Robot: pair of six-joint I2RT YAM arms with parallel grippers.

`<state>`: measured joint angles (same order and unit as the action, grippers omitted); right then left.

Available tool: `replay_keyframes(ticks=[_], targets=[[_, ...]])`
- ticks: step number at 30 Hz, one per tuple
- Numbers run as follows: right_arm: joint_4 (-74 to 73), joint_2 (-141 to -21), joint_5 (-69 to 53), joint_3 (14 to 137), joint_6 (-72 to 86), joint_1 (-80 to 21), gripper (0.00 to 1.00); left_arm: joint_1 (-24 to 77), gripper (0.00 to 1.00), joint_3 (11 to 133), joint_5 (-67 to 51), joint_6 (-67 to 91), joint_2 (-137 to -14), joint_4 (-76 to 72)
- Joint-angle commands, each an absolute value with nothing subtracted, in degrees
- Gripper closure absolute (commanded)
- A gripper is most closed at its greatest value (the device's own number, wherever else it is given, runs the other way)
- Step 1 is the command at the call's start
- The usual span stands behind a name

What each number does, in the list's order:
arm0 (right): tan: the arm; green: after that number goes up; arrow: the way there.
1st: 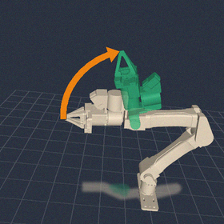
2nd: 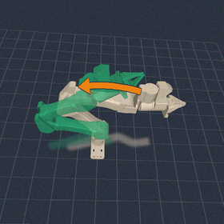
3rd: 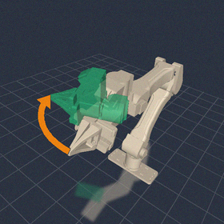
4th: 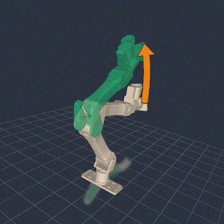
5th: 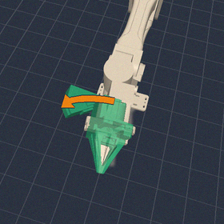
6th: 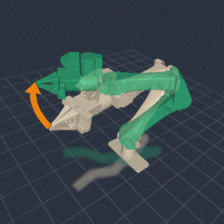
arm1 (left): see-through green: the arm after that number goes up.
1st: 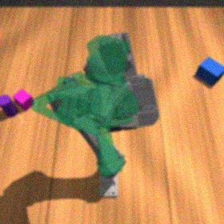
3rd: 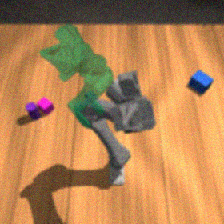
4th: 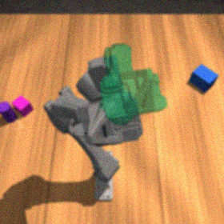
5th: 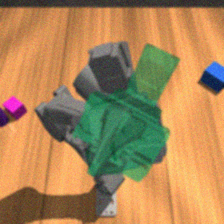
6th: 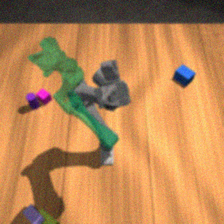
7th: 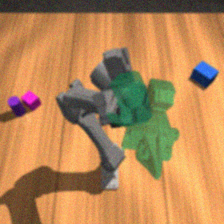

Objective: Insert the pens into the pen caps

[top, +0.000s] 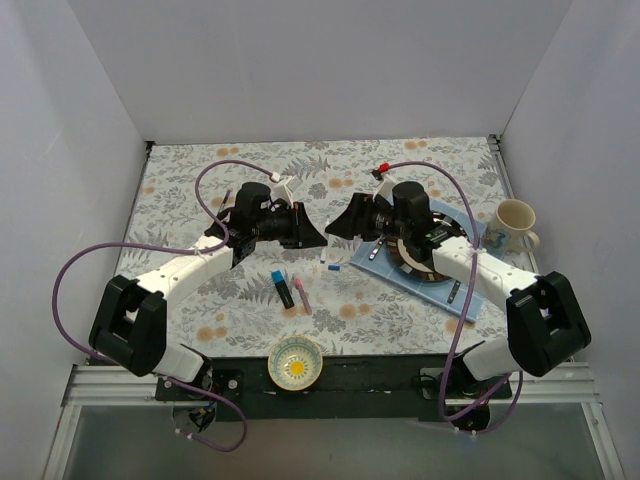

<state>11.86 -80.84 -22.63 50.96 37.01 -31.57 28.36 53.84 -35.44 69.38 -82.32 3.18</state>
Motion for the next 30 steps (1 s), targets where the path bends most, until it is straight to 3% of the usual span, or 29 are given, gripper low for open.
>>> replay_keyframes(ticks=[1,6,11,12,13,15,19,22,30], targets=[[17.92,-82.00,-24.96,53.79,39.54,-31.46,0.28,28.92,1.00,53.53,-39.90,68.12,-79.63,0.35],[20.74,-83.58,-26.98,53.09,42.53,-31.64,0.36,29.09,1.00,52.82,-41.22,68.73,-79.54,-2.45],[25.66,-84.55,-30.23,51.42,45.52,-31.73,0.54,29.18,1.00,52.82,-40.96,69.08,-79.54,-3.07],[26.27,-84.55,-30.67,50.89,46.31,-31.73,0.60,29.18,1.00,52.82,-41.04,69.26,-79.54,-3.16],[27.85,-84.46,-30.93,50.28,46.58,-31.64,0.79,29.09,1.00,52.91,-40.96,69.43,-79.54,-3.25],[30.22,-84.11,-32.25,48.96,48.24,-31.64,0.98,29.09,1.00,53.09,-41.04,69.52,-79.72,-3.43],[37.07,-83.50,-34.19,47.29,51.76,-31.73,0.99,29.18,0.82,51.95,-42.01,70.40,-79.19,-5.44],[40.85,-82.71,-33.58,45.80,54.57,-31.73,0.99,29.18,0.75,50.72,-42.80,70.93,-78.84,-7.20],[44.91,-81.48,-33.22,44.91,56.95,-31.73,0.99,29.18,0.76,49.57,-45.70,72.25,-79.80,-9.23]])
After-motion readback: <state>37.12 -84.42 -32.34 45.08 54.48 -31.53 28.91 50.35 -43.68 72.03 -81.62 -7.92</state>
